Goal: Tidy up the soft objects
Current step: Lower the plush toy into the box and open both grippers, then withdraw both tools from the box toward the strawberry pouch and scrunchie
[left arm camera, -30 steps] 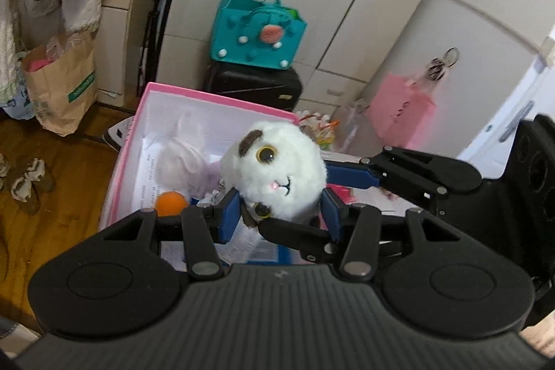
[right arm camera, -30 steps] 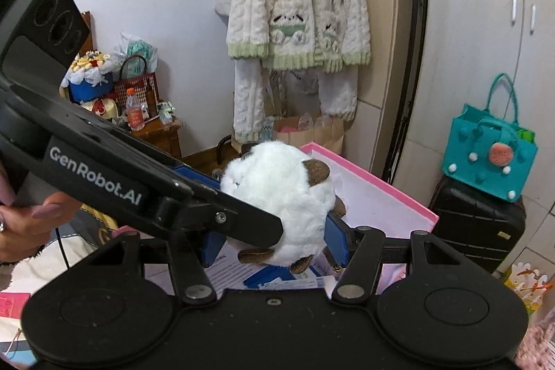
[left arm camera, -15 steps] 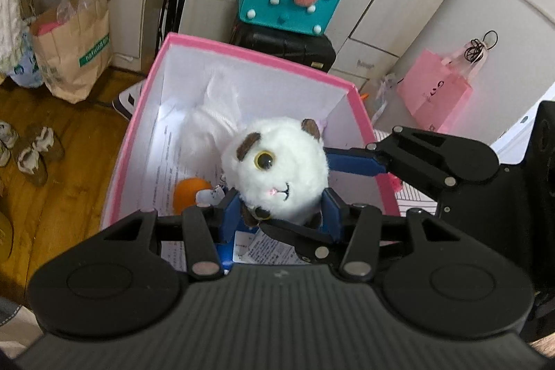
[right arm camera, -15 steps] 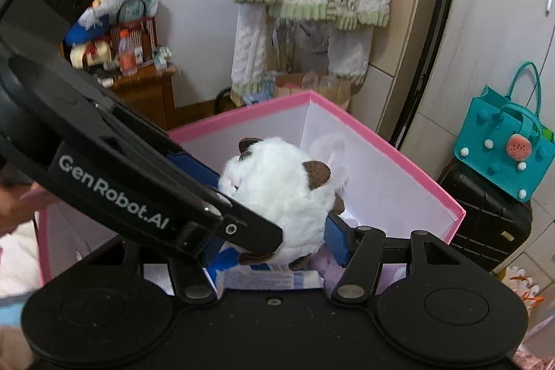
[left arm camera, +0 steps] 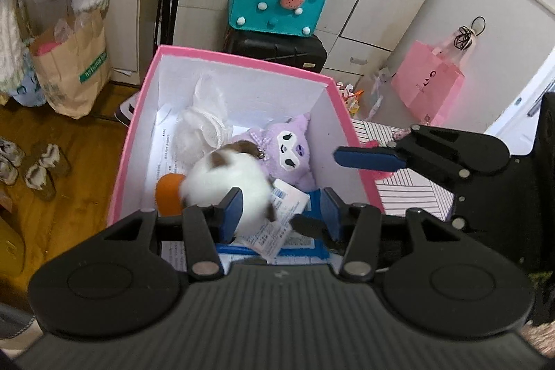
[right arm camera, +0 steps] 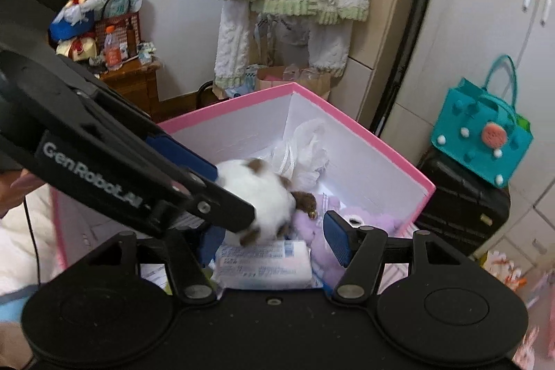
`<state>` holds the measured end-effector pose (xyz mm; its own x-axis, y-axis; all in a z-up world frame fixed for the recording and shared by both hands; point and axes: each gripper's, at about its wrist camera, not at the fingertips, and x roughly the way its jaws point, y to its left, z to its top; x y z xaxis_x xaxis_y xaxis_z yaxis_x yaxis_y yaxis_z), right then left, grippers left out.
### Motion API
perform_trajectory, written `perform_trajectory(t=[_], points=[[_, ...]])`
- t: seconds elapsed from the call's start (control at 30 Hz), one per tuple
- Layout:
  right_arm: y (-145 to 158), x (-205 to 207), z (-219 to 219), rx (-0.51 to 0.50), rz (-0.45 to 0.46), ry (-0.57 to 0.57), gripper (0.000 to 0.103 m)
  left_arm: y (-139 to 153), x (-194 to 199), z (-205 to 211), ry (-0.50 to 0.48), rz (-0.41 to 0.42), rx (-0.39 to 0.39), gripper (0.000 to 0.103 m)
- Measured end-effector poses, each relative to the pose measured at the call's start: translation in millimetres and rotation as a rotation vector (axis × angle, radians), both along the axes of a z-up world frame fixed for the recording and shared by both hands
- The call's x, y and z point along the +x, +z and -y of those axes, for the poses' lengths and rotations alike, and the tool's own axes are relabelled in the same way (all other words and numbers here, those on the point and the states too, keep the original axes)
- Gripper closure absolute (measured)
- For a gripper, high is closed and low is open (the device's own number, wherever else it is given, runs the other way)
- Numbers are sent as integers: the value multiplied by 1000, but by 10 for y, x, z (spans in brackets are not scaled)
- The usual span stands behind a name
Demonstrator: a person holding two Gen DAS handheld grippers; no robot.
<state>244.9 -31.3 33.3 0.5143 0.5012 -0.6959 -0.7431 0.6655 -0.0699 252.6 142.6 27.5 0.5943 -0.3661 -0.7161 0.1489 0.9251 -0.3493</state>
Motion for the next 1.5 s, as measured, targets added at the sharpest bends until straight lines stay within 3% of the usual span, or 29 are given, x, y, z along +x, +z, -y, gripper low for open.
perform_trajectory(t=[0.2, 0.53, 0.87, 1.1, 1.3, 1.5], points=[[157, -167, 250, 56, -74, -53, 36, 238, -256, 61, -31, 27, 36, 52], [439, -567, 536, 66, -50, -85, 35, 507, -655, 162, -97, 33, 68, 44], [621, -986, 720, 81, -106, -77, 35, 738, -1128, 287, -168, 61, 117, 39], [527, -1341, 1003, 69, -126, -110, 35, 848, -1551, 400, -233, 108, 171, 34], [346, -1550, 1327, 90, -146, -168, 35, 654, -1771, 583, -305, 86, 167, 34], [133, -1686, 1631, 117, -172, -233, 35, 494, -1903, 837, -360, 128, 182, 33]])
